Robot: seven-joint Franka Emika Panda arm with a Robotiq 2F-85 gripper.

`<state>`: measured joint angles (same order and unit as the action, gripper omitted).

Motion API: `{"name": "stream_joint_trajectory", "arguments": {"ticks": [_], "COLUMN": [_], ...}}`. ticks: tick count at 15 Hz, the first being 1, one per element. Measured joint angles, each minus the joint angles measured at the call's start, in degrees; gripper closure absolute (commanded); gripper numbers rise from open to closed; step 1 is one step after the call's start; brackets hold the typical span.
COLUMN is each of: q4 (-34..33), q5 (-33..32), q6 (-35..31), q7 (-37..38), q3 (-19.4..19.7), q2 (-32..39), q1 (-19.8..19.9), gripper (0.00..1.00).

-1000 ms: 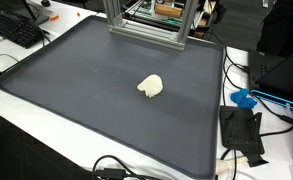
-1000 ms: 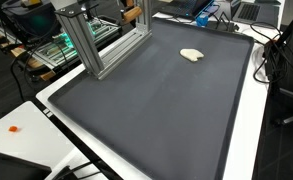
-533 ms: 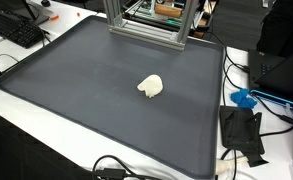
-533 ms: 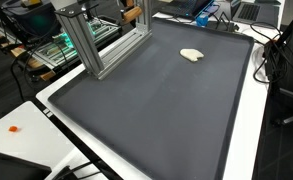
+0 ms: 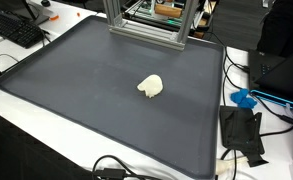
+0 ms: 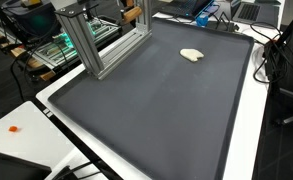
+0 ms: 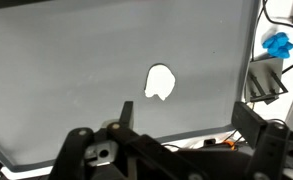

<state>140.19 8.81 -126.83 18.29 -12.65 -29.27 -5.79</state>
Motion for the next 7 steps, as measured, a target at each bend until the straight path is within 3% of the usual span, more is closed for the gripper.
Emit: {"name": "stream_joint_trajectory", "arguments": {"ticks": [7], "q4": [-2.3], "q5": [-0.2], "q6": [-2.3], "q7": [0.5], "q3": [-0.1], "q2": [5.6], "q1": [0.0], "gripper": [0.00]}}
